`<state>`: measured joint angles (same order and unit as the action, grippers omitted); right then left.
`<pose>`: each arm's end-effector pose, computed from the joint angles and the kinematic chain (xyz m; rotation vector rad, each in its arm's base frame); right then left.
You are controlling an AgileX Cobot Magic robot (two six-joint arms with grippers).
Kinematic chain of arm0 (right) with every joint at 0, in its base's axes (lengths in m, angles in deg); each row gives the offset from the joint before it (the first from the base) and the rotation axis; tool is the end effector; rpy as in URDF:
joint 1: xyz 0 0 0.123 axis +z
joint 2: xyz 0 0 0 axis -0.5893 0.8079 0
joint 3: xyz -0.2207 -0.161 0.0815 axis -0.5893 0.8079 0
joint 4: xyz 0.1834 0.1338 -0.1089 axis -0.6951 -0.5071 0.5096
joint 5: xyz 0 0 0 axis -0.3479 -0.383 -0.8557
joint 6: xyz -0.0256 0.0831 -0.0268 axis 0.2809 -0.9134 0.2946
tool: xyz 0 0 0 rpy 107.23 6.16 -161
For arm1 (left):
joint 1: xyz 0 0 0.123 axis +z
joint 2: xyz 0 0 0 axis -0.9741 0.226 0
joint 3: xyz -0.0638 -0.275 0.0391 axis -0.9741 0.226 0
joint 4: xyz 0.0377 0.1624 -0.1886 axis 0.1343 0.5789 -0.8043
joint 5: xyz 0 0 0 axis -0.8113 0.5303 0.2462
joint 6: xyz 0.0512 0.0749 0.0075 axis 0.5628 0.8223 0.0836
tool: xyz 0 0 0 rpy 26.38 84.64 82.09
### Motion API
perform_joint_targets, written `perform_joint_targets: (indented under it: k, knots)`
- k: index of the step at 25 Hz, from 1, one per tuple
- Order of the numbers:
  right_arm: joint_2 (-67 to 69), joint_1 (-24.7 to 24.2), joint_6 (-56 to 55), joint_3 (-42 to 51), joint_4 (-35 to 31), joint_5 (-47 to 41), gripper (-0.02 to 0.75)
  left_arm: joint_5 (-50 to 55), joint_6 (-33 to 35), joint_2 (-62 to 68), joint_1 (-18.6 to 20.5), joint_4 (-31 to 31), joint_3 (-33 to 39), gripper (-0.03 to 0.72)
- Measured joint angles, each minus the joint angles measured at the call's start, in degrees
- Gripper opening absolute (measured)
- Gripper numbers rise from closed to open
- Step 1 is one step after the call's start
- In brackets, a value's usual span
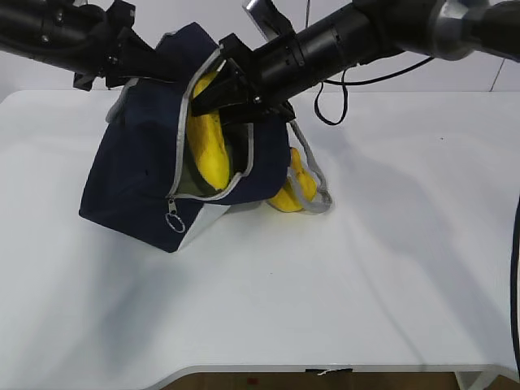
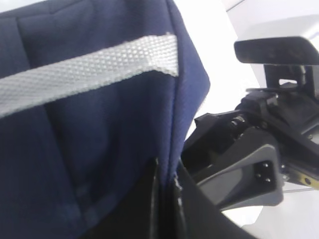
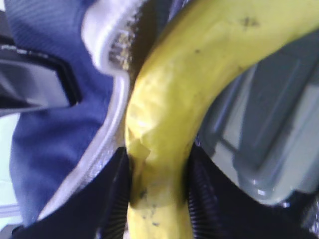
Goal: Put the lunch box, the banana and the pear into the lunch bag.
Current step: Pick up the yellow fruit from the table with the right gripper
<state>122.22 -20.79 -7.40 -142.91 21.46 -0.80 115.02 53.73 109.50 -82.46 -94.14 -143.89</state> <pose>0.4580 0.2020 0.2448 -0.4432 2.4392 1.3969 0.4087 -0.1090 0.2728 0.2254 2.2878 -1.1943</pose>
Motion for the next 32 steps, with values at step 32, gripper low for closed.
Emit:
perform_joint_targets:
  k: [32]
  knots:
    - [1.3,1.6,6.5,0.0,-3.6,1.8,0.463,1.3,1.7,0.0,1.1,-1.6,0.0,-0.008]
